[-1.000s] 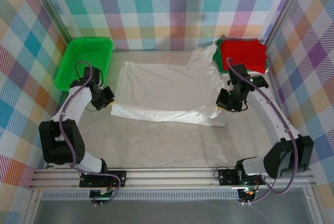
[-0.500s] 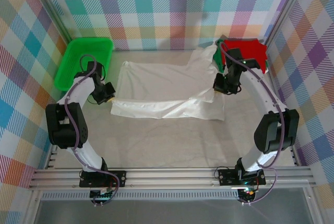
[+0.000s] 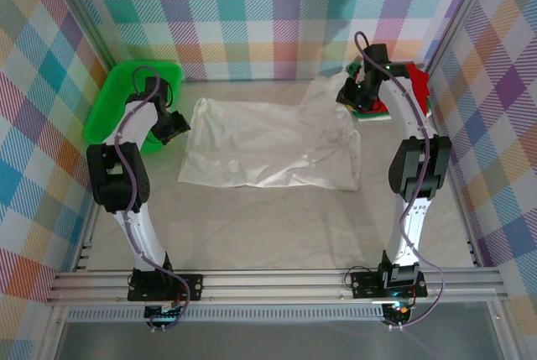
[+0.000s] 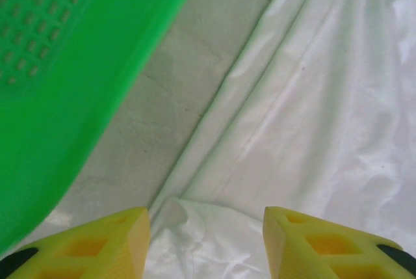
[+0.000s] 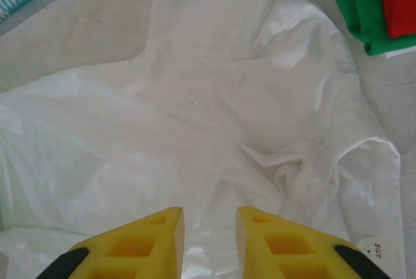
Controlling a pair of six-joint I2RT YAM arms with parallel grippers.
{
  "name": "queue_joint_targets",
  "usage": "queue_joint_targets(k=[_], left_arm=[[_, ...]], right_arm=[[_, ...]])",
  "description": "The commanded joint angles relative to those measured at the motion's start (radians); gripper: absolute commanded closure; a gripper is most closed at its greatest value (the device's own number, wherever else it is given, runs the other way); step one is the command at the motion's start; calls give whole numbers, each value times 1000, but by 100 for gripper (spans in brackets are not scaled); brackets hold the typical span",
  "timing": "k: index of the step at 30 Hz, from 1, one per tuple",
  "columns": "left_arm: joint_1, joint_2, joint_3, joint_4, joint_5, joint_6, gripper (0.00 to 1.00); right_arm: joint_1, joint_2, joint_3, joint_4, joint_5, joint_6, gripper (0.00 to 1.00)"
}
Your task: Fold and stack the t-shirts
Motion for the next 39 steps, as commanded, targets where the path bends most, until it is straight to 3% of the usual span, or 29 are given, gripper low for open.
queue_joint_targets(k=[1, 5, 8, 17, 21, 24, 30, 39], left_arm=[[-52, -168, -107, 32, -18, 27, 50], [-102, -222, -270, 82, 32, 21, 52], [-166, -214, -306, 86, 5, 44, 52], [-325, -206, -281, 130, -47, 68, 53], [-342, -247, -309, 157, -48, 68, 53], [-342, -256, -324, 150, -75, 76, 52], [-342, -249, -346, 167, -77, 70, 53], [-340, -221, -336, 184, -94, 73, 53]], right_arm=[[15, -163, -171, 85, -64, 20, 71], [35, -331, -517, 253, -66, 65, 71], [58, -309, -592, 283, -30, 51, 70], [135, 13, -299, 215, 104, 60, 57], [141, 109, -196, 187, 170, 64, 56], [141, 171, -138, 172, 173, 52, 63], [142, 212, -71, 171, 170, 35, 98], [157, 260, 103, 136, 145, -9, 100]])
